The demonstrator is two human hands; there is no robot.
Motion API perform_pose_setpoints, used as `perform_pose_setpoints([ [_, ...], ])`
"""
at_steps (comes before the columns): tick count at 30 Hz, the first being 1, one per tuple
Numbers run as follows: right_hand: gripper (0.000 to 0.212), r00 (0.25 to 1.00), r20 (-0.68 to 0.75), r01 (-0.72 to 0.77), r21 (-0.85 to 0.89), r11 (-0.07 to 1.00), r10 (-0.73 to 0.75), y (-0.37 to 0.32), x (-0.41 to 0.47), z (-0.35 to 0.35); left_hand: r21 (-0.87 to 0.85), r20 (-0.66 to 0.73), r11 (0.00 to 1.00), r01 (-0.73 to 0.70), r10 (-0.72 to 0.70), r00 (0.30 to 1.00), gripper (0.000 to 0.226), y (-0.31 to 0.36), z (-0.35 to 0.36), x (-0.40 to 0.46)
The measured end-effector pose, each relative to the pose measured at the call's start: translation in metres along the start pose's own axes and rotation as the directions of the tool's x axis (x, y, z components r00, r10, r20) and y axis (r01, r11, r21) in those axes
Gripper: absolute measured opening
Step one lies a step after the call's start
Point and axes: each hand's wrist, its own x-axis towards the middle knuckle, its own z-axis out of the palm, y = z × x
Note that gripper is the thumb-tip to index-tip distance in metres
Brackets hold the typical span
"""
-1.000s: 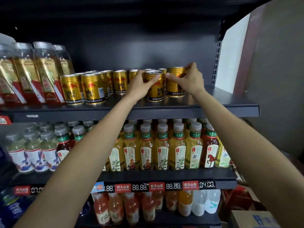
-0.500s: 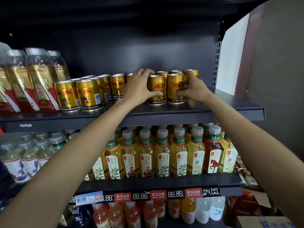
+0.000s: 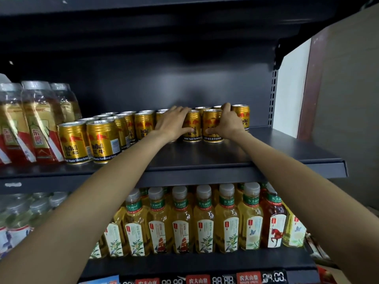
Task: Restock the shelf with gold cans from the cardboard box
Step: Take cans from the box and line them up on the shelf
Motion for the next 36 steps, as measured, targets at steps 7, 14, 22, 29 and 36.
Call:
perform_pose_setpoints([
  [7,0.084,0.999,0.042,-0.004,-0.012,1.0,0.004,-0.005,0.016,0.008,0.103,-0.05,0.994,-0.021,0.026,0.998,0.066,-0.012,0.01,0.004],
  [14,0.097,0.991,0.132,0.026,0.064,0.998,-0.035,0.0,0.02,0.008,0.02,-0.057,1.0,0.014,-0.013,0.998,0.066,-0.022,0.016,0.003],
  [22,0.08,0.983,0.176,0.03,0.125,0.992,-0.052,0.011,0.016,-0.007,0.056,-0.065,0.998,-0.028,0.031,0.997,0.076,-0.022,0.021,0.0],
  [29,0.077,0.983,0.172,0.047,0.135,0.99,-0.07,0.006,0.017,-0.001,0.051,-0.071,0.999,-0.013,0.017,0.997,0.08,-0.023,0.022,0.002],
  [36,0.083,0.973,0.225,0.015,0.199,0.98,-0.06,0.012,0.019,-0.001,0.028,-0.104,1.0,0.007,-0.004,0.995,0.074,-0.018,0.02,0.002],
])
